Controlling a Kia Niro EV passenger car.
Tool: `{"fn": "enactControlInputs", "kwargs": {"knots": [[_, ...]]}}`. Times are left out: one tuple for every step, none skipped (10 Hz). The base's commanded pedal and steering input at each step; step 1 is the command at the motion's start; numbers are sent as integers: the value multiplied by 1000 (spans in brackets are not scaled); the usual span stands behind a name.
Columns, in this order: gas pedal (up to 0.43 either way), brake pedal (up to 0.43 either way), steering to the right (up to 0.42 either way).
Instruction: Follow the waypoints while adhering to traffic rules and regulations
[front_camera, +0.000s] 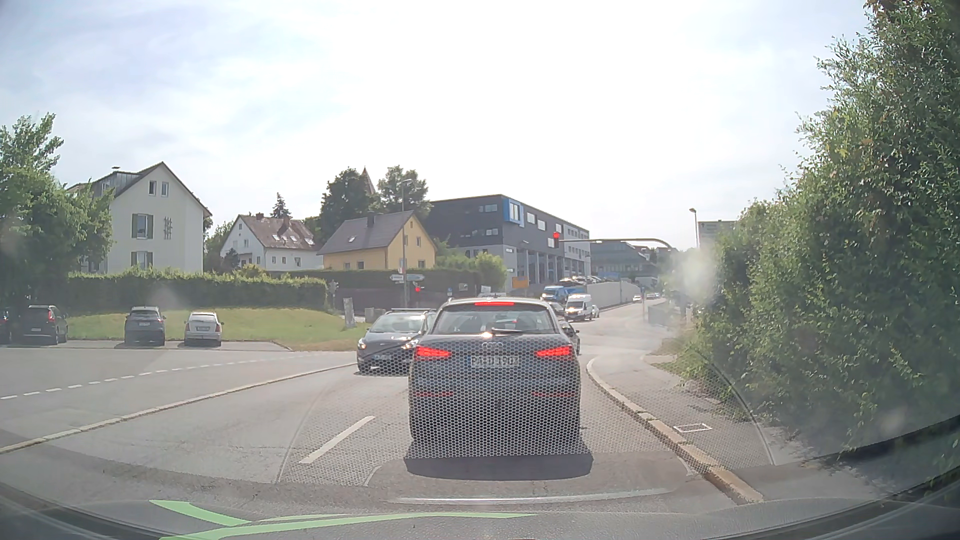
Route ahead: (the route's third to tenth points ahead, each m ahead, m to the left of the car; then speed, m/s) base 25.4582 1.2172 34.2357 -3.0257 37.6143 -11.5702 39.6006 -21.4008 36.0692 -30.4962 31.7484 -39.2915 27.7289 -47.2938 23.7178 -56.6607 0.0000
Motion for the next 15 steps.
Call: {"fn": "enactControlInputs", "kwargs": {"knots": [[0, 280, 40], [0, 280, 40], [0, 280, 40], [0, 280, 40], [0, 287, 40], [0, 287, 40], [0, 287, 40], [0, 287, 40], [0, 287, 40], [0, 293, 40], [0, 287, 40], [0, 287, 40], [0, 287, 40], [0, 287, 40], [0, 287, 40]]}}
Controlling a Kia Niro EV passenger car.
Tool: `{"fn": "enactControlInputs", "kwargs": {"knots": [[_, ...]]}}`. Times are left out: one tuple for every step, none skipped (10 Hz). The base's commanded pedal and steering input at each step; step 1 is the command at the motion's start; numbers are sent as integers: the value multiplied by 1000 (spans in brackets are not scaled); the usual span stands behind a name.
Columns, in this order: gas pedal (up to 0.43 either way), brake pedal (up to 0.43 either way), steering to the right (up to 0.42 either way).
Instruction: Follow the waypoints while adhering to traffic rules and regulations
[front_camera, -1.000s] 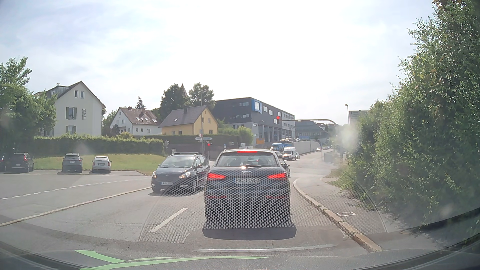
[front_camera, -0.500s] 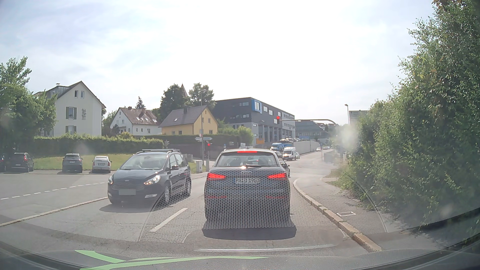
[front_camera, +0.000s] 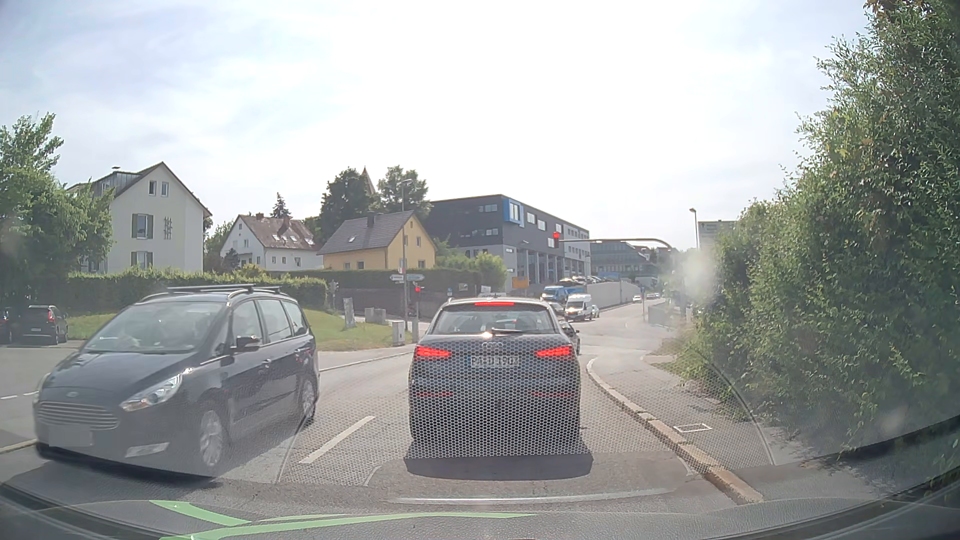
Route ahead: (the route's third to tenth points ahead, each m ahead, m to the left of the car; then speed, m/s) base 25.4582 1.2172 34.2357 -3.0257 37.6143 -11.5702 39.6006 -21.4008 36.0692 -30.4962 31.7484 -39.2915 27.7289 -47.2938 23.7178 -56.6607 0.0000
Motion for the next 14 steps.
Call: {"fn": "enactControlInputs", "kwargs": {"knots": [[0, 287, 40], [0, 287, 40], [0, 287, 40], [0, 287, 40], [0, 287, 40], [0, 287, 40], [0, 287, 40], [0, 287, 40], [0, 293, 40], [0, 293, 40], [0, 287, 40], [0, 287, 40], [0, 287, 40], [0, 287, 40]]}}
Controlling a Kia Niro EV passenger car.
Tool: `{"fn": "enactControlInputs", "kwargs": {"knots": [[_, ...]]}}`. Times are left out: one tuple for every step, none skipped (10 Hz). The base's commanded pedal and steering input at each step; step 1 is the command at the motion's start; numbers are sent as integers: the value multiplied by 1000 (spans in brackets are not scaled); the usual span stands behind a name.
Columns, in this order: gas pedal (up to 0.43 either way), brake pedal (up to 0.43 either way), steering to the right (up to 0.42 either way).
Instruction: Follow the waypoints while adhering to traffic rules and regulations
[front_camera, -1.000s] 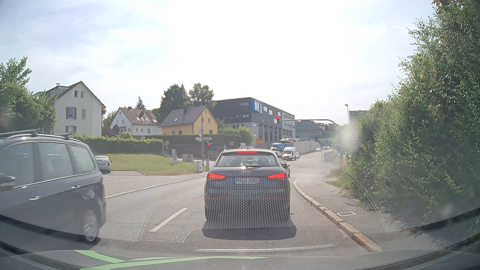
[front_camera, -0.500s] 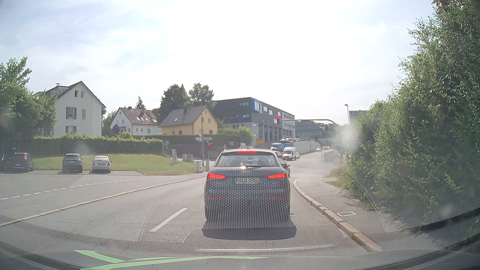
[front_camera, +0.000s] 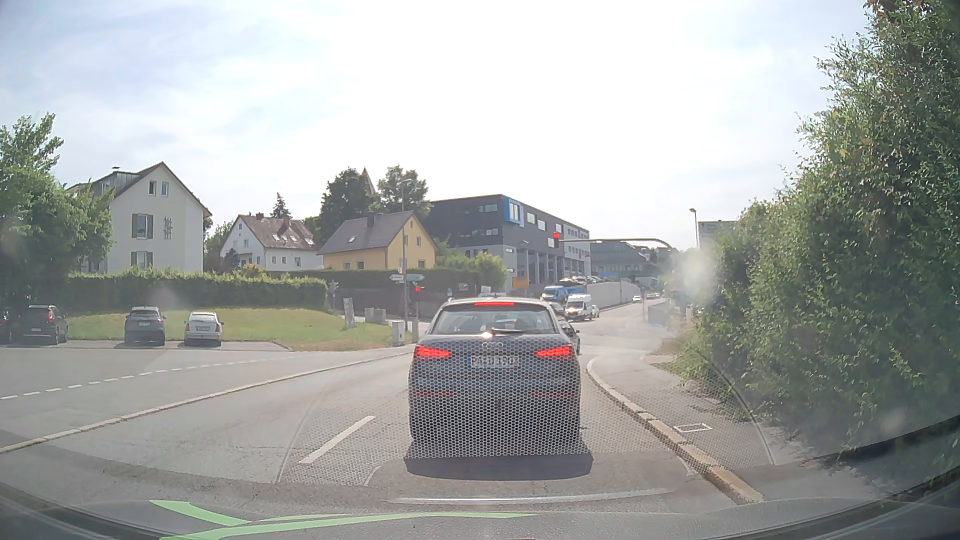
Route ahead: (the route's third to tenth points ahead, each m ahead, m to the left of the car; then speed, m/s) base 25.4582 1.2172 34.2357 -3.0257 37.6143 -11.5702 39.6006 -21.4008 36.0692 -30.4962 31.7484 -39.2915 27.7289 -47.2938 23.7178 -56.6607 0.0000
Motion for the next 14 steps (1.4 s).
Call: {"fn": "enactControlInputs", "kwargs": {"knots": [[0, 287, 40], [0, 287, 40], [0, 287, 40], [0, 287, 40], [0, 287, 40], [0, 293, 40], [0, 293, 40], [0, 287, 40], [0, 287, 40], [0, 287, 40], [0, 287, 40], [0, 287, 40], [0, 293, 40], [0, 287, 40]]}}
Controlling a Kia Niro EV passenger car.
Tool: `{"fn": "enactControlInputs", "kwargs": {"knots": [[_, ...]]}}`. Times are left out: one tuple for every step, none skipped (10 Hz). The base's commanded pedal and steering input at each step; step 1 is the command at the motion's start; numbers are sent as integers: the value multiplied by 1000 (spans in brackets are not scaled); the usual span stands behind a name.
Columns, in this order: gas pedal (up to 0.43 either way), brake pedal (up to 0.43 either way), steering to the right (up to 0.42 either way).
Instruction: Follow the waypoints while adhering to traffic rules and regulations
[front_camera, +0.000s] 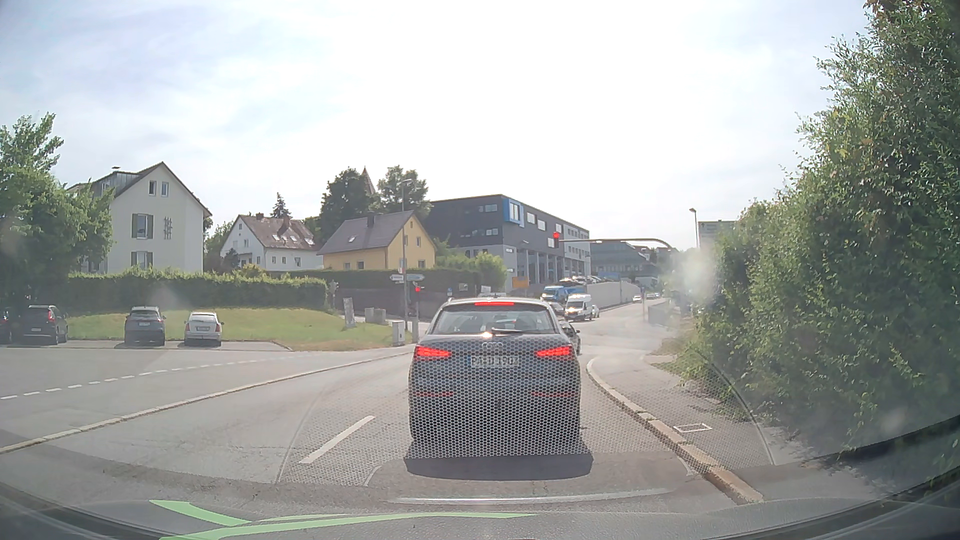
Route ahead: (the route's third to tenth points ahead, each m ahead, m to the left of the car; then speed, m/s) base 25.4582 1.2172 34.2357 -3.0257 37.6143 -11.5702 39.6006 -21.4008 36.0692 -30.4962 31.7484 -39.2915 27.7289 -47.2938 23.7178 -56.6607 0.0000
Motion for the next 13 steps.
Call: {"fn": "enactControlInputs", "kwargs": {"knots": [[0, 287, 40], [0, 287, 40], [0, 293, 40], [0, 293, 40], [0, 287, 40], [0, 293, 40], [0, 293, 40], [0, 293, 40], [0, 293, 40], [0, 293, 40], [0, 293, 40], [0, 293, 40], [0, 287, 40]]}}
